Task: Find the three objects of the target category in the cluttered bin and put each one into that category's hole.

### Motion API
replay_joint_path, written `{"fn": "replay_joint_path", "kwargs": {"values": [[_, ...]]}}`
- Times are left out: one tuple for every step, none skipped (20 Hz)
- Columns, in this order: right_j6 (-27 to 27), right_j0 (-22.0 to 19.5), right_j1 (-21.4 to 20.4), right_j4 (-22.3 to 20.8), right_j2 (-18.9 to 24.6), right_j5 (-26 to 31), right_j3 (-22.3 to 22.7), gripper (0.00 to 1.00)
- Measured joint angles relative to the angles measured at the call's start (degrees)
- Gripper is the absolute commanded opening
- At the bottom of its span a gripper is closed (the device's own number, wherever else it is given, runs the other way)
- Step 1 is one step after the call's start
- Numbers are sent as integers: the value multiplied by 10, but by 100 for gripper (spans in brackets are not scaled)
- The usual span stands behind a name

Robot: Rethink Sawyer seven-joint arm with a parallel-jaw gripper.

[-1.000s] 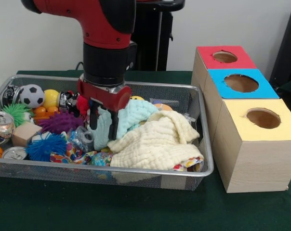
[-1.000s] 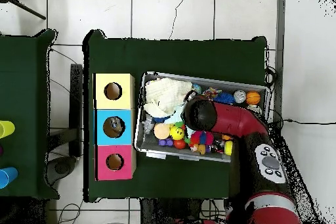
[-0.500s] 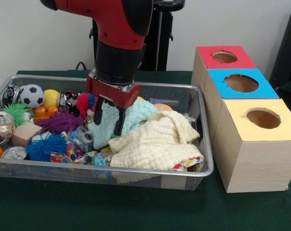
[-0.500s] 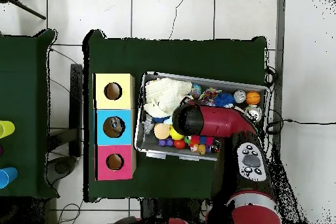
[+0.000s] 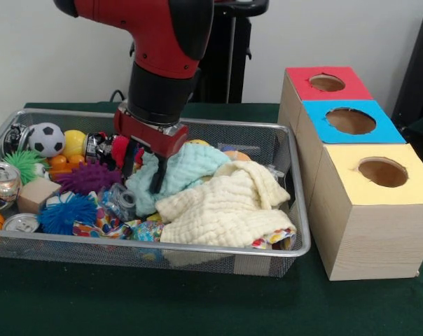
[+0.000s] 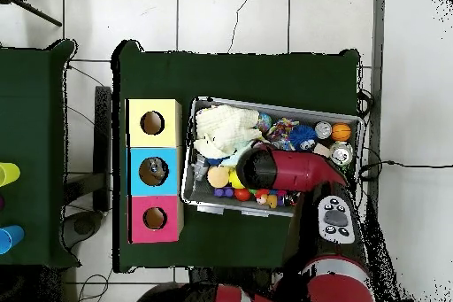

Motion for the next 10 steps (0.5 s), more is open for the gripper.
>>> {"fn": "replay_joint_path", "kwargs": {"values": [[0,0,1,0,-2,-1,0,100],[0,0,2,0,-5,-3,0,100],[0,0,4,0,-8,-6,0,100],[0,0,6,0,-12,-9,0,100],[0,0,6,0,-13,-11,0,100],[0,0,7,0,-14,-13,0,100],[0,0,7,0,-16,-15,0,100],[0,0,8,0,-17,-16,0,100],[0,0,8,0,-18,-16,0,100],[0,0,8,0,-19,-18,0,100]]}}
